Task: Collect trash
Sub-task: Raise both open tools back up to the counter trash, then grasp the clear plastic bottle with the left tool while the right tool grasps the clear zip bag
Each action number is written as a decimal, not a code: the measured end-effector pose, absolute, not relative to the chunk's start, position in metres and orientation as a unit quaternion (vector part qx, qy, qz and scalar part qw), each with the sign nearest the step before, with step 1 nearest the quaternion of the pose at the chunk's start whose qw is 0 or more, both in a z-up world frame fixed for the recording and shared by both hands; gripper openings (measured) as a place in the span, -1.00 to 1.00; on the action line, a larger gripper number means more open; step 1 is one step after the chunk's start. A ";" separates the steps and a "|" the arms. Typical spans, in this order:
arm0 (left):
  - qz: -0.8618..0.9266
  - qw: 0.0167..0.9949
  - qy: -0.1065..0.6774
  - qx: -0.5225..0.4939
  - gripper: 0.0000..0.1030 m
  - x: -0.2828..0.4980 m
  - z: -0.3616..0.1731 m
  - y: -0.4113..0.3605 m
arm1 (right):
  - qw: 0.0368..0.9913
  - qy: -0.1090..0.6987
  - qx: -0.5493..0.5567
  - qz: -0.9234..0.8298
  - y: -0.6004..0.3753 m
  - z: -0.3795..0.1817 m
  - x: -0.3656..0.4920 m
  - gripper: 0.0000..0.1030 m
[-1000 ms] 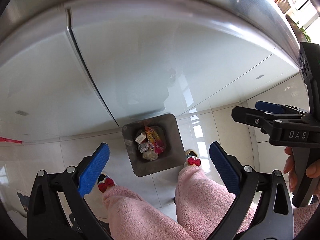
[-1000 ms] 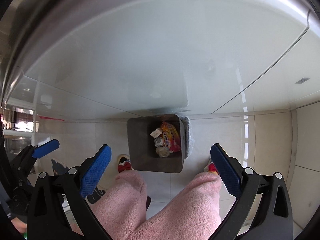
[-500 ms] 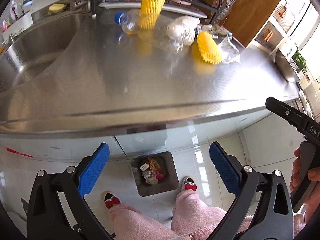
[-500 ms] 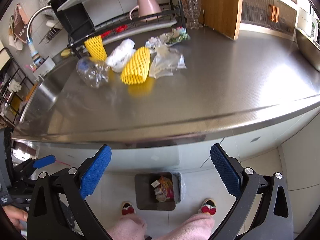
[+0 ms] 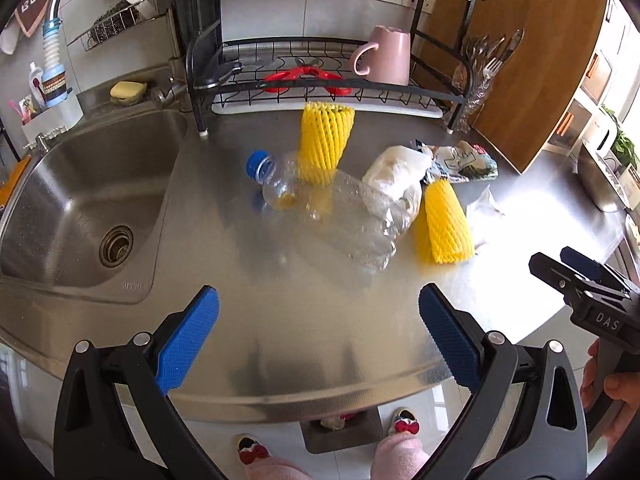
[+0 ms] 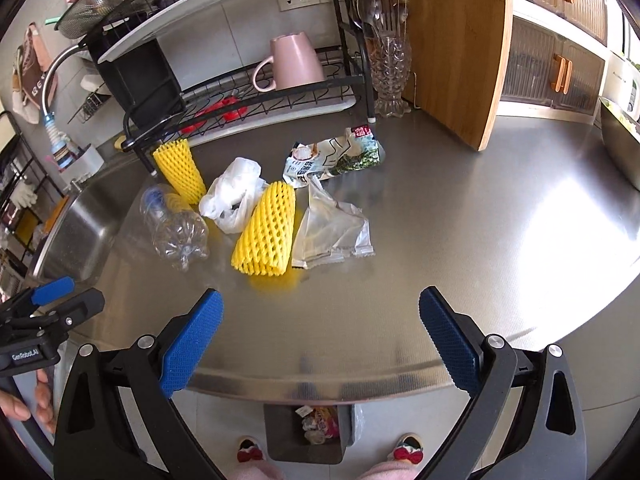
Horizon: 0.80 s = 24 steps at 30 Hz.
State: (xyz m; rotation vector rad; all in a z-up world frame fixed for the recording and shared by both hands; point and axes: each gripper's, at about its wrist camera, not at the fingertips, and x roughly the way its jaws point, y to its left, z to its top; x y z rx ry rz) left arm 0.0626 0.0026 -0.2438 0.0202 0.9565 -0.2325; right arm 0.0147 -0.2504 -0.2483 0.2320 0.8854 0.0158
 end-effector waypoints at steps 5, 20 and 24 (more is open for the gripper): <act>-0.101 0.882 0.459 0.008 0.84 0.093 -0.243 -0.005 | 0.898 0.429 0.102 0.006 -0.253 -0.250 0.040 0.67; -0.060 0.874 0.482 0.006 0.84 0.158 -0.271 -0.027 | 0.888 0.449 0.100 0.000 -0.273 -0.271 0.090 0.65; -0.050 0.866 0.497 0.024 0.84 0.163 -0.284 -0.029 | 0.878 0.466 0.106 0.009 -0.275 -0.282 0.097 0.49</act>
